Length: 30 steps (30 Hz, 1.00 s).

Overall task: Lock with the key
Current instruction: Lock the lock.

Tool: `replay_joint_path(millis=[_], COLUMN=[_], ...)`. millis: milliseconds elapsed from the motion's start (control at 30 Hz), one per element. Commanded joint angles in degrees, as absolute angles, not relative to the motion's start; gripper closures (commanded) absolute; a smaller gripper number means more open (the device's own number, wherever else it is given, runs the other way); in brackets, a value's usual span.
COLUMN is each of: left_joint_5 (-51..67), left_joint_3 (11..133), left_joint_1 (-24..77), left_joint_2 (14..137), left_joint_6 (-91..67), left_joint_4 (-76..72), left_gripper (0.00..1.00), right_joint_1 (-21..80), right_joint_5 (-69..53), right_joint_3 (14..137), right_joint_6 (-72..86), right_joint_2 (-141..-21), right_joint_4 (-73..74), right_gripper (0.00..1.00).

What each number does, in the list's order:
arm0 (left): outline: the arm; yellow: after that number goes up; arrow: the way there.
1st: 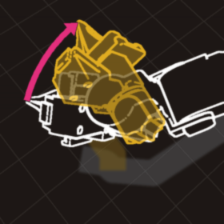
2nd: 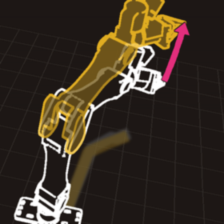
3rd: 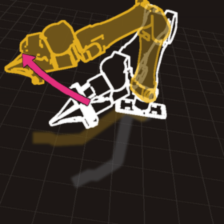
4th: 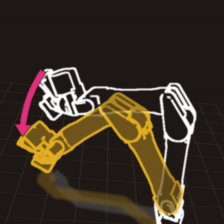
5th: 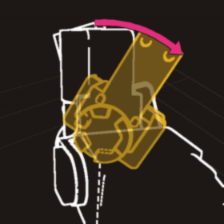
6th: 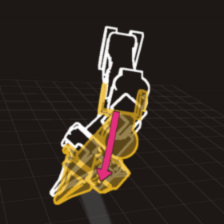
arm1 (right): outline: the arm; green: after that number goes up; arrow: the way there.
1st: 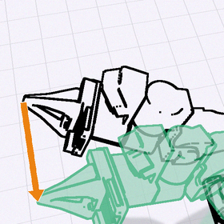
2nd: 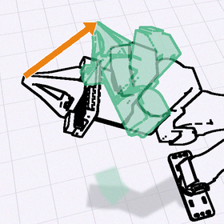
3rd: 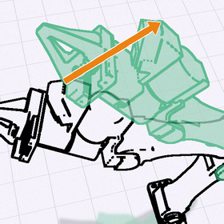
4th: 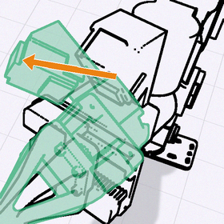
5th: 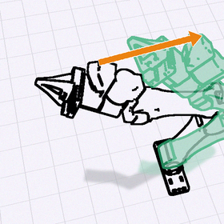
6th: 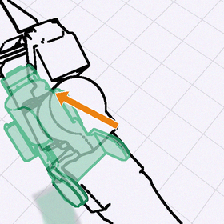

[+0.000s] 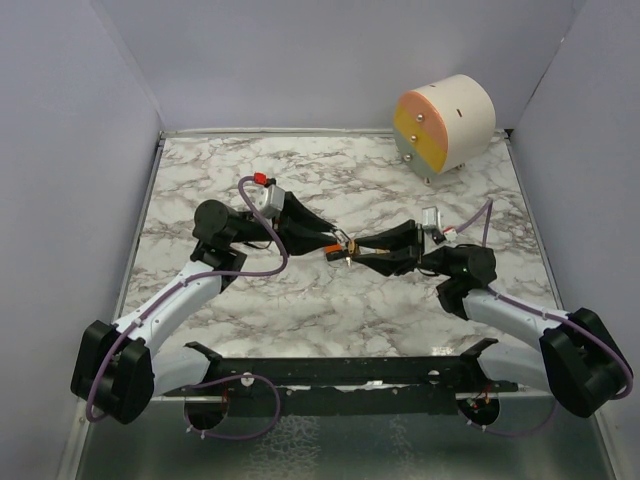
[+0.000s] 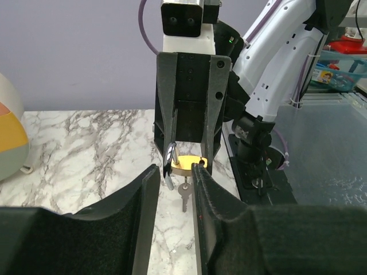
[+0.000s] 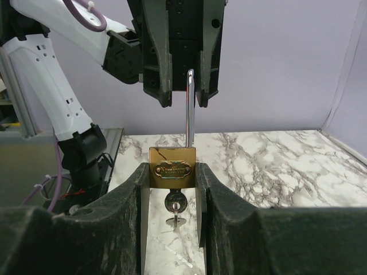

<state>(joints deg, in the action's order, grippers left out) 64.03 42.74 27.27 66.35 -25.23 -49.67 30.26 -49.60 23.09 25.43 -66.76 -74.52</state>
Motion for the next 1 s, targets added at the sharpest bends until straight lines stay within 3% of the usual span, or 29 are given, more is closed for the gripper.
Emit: replay_joint_path(millis=[0,367,767,967], left_joint_5=[64.0,58.3,52.0,49.7], left_joint_3=[44.8,47.2,48.2,48.0], left_joint_1=[27.9,29.1,31.9,33.0], left_joint_2=[66.3,67.9,67.2,65.8], left_joint_6=[-25.7,-32.1,-28.0,-22.0], left_joint_4=[-51.1,-50.3,-42.1,-35.9], left_gripper=[0.72,1.00,1.00,1.00], right_joint_1=[30.1,30.3,40.9,47.9], right_joint_5=[-49.0,-42.7,-20.8,-10.8], right_joint_3=[24.5,25.2,27.4,27.9], right_joint_6=[24.0,16.0,-4.3,-12.2], right_joint_2=[-66.2,-61.8,-56.4,-57.0], right_joint_4=[-73.8,-64.8,-50.9,-51.1], right_gripper=[0.99,0.99,0.99,0.99])
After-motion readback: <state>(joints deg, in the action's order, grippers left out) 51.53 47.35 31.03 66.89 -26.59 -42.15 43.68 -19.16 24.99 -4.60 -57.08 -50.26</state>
